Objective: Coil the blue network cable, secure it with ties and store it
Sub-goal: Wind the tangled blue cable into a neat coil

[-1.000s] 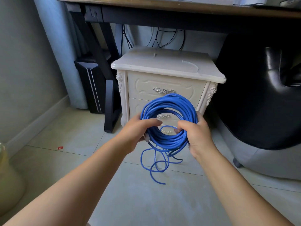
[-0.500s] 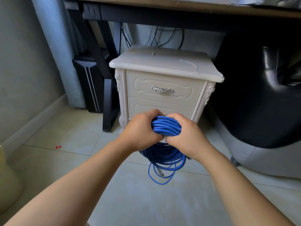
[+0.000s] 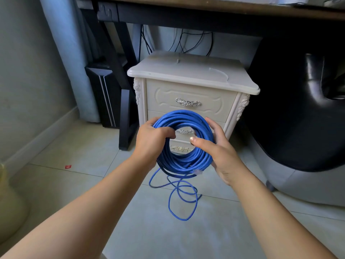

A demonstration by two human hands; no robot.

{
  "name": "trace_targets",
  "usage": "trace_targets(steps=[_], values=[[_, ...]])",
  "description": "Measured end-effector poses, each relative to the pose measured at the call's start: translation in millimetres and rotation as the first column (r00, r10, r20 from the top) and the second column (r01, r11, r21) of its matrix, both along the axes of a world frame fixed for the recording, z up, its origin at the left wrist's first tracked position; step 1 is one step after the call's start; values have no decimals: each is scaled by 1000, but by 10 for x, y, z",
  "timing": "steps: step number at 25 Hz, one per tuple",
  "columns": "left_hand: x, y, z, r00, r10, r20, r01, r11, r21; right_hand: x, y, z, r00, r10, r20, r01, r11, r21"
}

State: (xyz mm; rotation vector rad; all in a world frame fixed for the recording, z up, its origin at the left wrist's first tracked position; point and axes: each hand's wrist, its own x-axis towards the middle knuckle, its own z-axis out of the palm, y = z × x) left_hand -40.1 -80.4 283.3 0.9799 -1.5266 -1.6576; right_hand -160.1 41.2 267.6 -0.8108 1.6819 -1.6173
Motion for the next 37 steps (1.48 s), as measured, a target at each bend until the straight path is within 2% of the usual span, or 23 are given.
trace_targets(steps=[5,9,12,14,16,18,19,21,22,24,26,27,29,32,37], values=[[12,31,-4,989,105,-107,-83,979,186,61,-82,-52,977,8,215,15,994,-108],[-7,99,7,972,156,-178,-95,947,307,127,-88,-9,874,63,482,26,984,-175],[-11,129,2,983,13,-183,46,949,313,113,-80,16,842,-9,539,97,986,-136],[23,107,1,984,-163,-77,177,955,240,29,-59,32,853,-91,514,170,979,-108],[51,49,20,964,-262,53,258,963,83,-58,-43,53,907,-138,398,198,973,-115],[81,1,43,956,-259,139,278,949,-149,-79,-24,93,982,-117,151,132,987,-90],[101,-17,49,947,-264,182,307,912,-271,-58,-12,103,997,-80,8,80,996,-48],[119,-37,25,894,-308,326,435,772,-464,2,21,145,968,33,-250,-12,996,85],[128,-36,2,856,-329,400,504,703,-501,26,32,167,937,87,-338,-35,987,154],[138,-28,-25,803,-338,491,578,644,-502,45,47,187,877,169,-449,-55,965,256],[113,-7,-43,810,-292,508,556,659,-507,57,49,190,862,177,-475,-40,958,284],[93,11,-46,832,-265,488,518,687,-510,54,49,189,882,157,-444,-41,965,259],[59,22,-50,884,-246,398,425,778,-462,24,49,177,952,124,-281,-81,984,160],[32,-3,-52,937,-243,250,312,905,-289,-70,52,164,995,80,-51,-79,996,32],[-21,-34,-21,996,-85,16,85,996,-11,-13,63,66,998,39,47,-40,999,27]])
